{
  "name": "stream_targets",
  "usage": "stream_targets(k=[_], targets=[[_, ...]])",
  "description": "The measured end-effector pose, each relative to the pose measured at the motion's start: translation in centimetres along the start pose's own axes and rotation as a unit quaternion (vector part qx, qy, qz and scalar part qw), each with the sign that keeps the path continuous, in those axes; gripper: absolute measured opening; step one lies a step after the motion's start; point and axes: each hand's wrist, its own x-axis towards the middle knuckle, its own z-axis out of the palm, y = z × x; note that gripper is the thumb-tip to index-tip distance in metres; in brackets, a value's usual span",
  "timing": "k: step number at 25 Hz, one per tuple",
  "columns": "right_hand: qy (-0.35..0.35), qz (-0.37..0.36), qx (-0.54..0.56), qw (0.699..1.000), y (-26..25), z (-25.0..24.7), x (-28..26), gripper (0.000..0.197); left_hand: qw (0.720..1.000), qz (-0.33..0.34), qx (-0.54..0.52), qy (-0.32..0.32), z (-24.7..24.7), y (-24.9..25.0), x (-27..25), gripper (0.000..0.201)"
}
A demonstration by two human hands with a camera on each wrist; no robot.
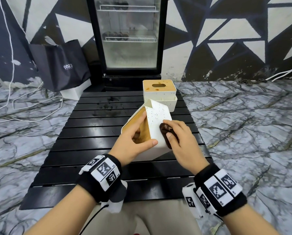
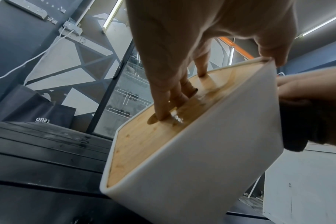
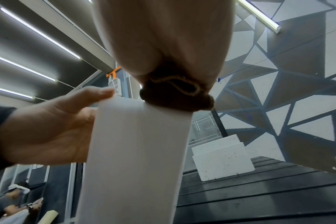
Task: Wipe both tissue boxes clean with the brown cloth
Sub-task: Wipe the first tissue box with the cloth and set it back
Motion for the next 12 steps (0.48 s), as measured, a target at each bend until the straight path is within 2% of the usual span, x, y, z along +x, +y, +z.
stream_targets(k=[4,12], targets=[[0.017,0.038,0.007,0.999,0.3,-0.1,1.3,0.036,1.0,0.002,0.011,-0.011,0.1,0.3,0.0,0.087],[-0.012,-0.043,0.018,0.999,-2.3,0.5,0.0,0.037,1.0,-0.01,0.01,-0.019,-0.5,0.4,0.0,0.082]])
